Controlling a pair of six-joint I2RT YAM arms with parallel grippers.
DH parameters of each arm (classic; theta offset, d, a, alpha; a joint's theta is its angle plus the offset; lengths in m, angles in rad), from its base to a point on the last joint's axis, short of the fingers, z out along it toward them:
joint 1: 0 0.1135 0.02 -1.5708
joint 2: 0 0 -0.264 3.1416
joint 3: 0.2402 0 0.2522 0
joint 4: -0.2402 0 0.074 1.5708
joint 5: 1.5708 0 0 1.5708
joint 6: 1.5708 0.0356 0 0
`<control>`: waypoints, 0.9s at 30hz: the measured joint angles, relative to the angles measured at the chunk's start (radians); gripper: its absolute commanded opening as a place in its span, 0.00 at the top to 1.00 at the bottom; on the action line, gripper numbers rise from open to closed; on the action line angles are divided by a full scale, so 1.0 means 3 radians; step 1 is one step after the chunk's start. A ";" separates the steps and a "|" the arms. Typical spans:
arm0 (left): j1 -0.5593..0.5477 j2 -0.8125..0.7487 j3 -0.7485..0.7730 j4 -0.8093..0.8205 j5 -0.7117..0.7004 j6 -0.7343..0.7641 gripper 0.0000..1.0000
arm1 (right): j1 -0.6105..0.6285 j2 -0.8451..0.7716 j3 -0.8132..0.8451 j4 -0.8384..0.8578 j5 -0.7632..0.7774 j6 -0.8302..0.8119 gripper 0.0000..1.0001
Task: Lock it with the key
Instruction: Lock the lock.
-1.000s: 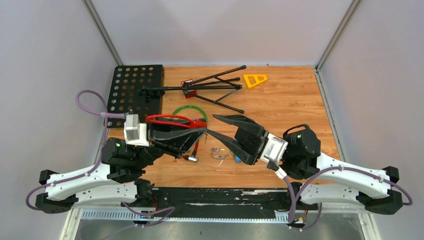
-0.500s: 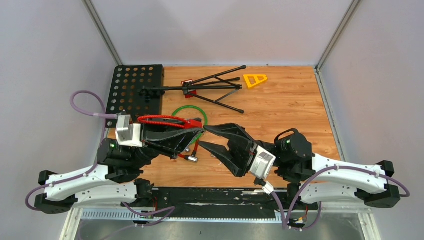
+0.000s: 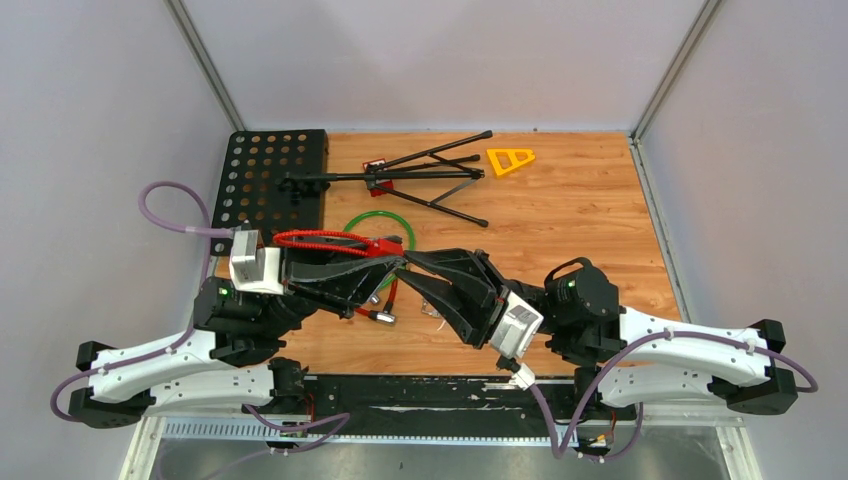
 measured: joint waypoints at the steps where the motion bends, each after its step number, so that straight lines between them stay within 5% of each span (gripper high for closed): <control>1: 0.0000 0.0000 0.0000 0.0000 0.0001 0.0000 1.00 | 0.0000 0.0000 0.0000 0.0006 0.0006 -0.0009 0.75; 8: 0.0000 0.0001 0.0000 0.0003 0.0003 0.0000 1.00 | 0.0000 0.0019 0.0000 0.0043 0.0025 -0.0046 0.75; 16: 0.0000 0.0014 0.0000 0.0006 0.0009 -0.0009 1.00 | 0.0000 0.0064 0.0000 0.0067 0.0027 -0.0066 0.61; 21: 0.0000 0.0037 0.0000 0.0006 0.0015 -0.0010 1.00 | 0.0001 0.0067 0.0001 0.0067 0.0024 -0.0071 0.66; 27: 0.0000 0.0045 0.0000 0.0000 0.0028 -0.0013 1.00 | 0.0001 0.0051 0.0004 0.0081 0.0029 -0.0075 0.84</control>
